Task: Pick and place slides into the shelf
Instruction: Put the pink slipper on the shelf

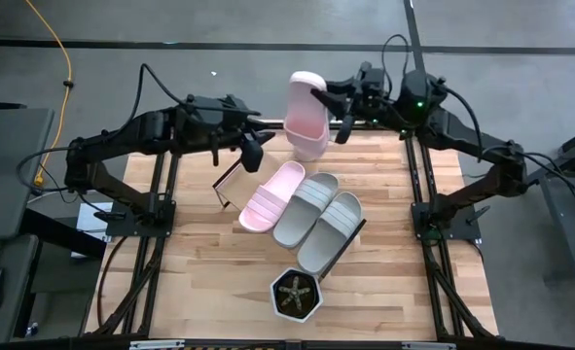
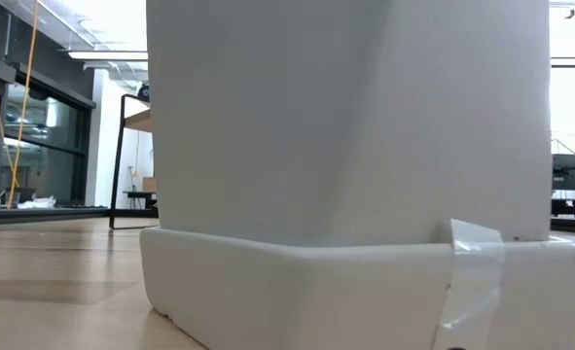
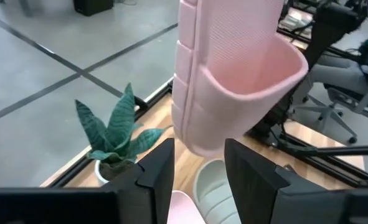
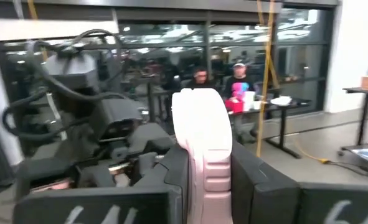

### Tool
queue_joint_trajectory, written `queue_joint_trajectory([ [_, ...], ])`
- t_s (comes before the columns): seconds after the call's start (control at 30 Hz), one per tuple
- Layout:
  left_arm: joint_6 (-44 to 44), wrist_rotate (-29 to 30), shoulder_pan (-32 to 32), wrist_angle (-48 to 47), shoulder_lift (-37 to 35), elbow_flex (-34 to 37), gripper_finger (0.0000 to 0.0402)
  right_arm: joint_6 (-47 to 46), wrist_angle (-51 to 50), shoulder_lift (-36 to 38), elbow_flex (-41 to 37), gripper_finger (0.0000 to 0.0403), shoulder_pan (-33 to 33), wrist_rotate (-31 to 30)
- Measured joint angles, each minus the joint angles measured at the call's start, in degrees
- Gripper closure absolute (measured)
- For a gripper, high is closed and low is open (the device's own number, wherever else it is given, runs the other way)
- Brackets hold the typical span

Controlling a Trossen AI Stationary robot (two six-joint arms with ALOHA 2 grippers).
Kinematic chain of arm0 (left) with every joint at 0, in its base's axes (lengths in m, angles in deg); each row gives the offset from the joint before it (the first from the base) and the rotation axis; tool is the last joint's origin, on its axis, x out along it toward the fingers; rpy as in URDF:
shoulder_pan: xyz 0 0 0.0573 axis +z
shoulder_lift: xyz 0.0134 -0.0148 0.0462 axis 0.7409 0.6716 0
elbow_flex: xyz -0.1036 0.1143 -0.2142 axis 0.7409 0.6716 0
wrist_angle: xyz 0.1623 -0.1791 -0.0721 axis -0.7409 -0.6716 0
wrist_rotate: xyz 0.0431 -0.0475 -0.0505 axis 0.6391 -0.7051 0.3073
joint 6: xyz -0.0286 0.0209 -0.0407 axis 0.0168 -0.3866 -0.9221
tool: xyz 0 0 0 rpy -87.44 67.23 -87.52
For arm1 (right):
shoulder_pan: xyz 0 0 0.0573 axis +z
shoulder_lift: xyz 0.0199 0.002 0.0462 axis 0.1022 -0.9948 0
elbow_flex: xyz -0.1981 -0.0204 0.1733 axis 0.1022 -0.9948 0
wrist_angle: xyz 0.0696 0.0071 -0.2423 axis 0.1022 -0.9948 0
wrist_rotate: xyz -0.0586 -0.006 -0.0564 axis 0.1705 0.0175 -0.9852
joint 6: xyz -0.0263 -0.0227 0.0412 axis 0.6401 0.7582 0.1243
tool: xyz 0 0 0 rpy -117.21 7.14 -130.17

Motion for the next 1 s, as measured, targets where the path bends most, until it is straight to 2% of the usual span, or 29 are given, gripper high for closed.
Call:
queue_joint_trajectory([
  [0.1,0.04,0.58,0.00,0.00,-1.06,0.00,0.0280,-1.02,-0.99,-0.08,-0.02,0.0359,-0.76,-0.47],
  [0.23,0.04,0.61,0.00,-0.27,-3.30,0.02,0.0290,-6.07,0.47,-0.09,-2.46,0.0359,-2.53,2.06],
  [0.37,-0.89,0.52,-0.02,-0.53,-5.65,0.02,0.0300,-11.62,6.65,0.02,-8.17,0.0359,-4.13,4.31],
  [0.6,-1.63,-0.91,-0.02,-1.53,-9.06,0.02,0.0315,-20.12,19.06,1.13,-17.59,0.0359,-5.69,4.58],
  [0.83,-2.05,-0.93,-0.02,-1.81,-10.99,0.02,0.0337,-26.64,27.95,5.37,-26.78,0.0359,-6.00,-1.40],
  [1.0,-2.45,-0.99,-0.02,-3.52,-11.29,0.02,0.0350,-36.77,37.58,5.75,-33.81,0.0359,-6.00,-4.54],
])
